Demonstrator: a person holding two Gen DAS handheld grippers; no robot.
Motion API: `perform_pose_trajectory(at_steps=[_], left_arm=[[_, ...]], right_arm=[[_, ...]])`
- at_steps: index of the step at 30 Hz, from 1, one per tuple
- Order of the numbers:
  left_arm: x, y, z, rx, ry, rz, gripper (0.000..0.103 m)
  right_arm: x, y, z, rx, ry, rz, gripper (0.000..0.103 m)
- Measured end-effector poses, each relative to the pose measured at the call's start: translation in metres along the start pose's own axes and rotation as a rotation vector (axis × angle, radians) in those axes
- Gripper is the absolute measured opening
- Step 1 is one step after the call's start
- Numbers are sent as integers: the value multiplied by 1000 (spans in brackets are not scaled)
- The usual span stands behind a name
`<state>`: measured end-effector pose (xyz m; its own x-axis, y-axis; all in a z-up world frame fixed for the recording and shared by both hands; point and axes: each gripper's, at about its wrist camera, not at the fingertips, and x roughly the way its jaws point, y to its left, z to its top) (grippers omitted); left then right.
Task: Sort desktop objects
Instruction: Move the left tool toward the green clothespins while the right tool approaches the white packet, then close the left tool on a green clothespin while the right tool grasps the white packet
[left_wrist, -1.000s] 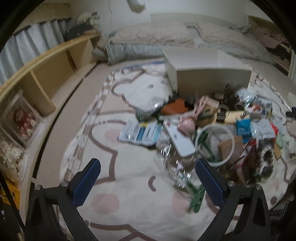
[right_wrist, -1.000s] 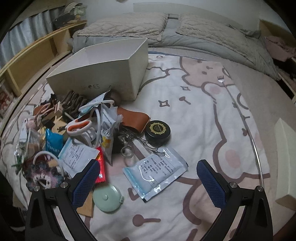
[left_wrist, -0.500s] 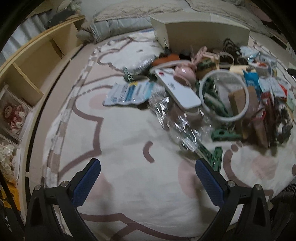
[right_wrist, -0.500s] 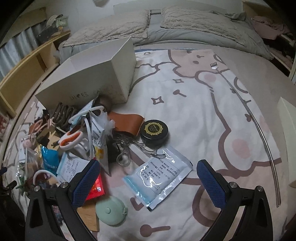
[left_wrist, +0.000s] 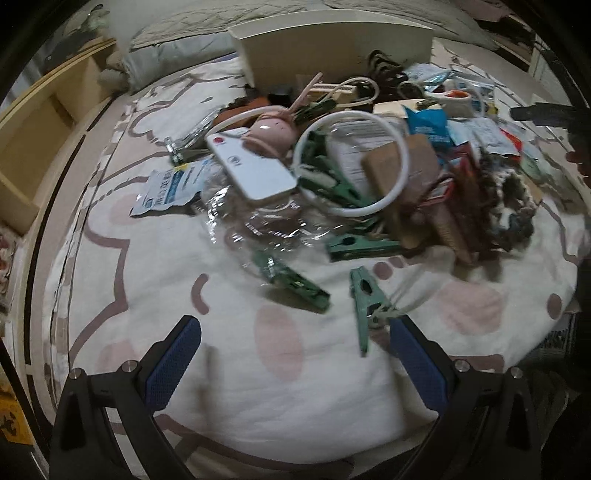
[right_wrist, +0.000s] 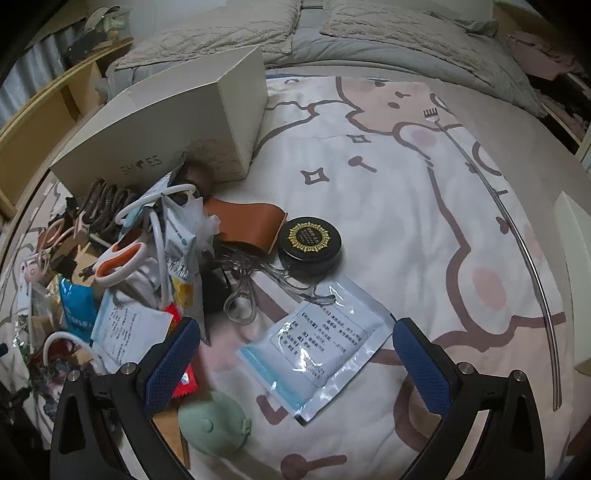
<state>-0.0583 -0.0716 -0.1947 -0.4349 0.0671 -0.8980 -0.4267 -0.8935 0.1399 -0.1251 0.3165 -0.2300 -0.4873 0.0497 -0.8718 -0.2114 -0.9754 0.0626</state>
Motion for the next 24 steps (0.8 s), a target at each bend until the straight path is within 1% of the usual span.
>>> perform_pose_trajectory(at_steps=[2,5,10,14,15,18,21,24], left_arm=[[-3,-1,3,-5,-6,-16,103],[-6,1,6,-25,-1,-58,103],[0,2,7,-78,35,-144,103],[2,-2,7,-101,45,-169,99],[3,-4,7,-101,45,-173,97],[5,-7,6,-98,41,-180,96],[7,-11,4,-82,33,-187,95],[10,-14,1,-57,19,-177,95]], right_arm=[[4,-1,0,9,10,-6,103],[11,-2,0,30,28,-5,103],[22,-4,1,56,56,-5,103],[29,1,2,36,72,-27,103],[32,4,2,30,74,-31,103],[39,8,3,14,83,-41,103],[44,10,0,-9,92,-67,103],[45,7,-5,-18,88,-81,103]])
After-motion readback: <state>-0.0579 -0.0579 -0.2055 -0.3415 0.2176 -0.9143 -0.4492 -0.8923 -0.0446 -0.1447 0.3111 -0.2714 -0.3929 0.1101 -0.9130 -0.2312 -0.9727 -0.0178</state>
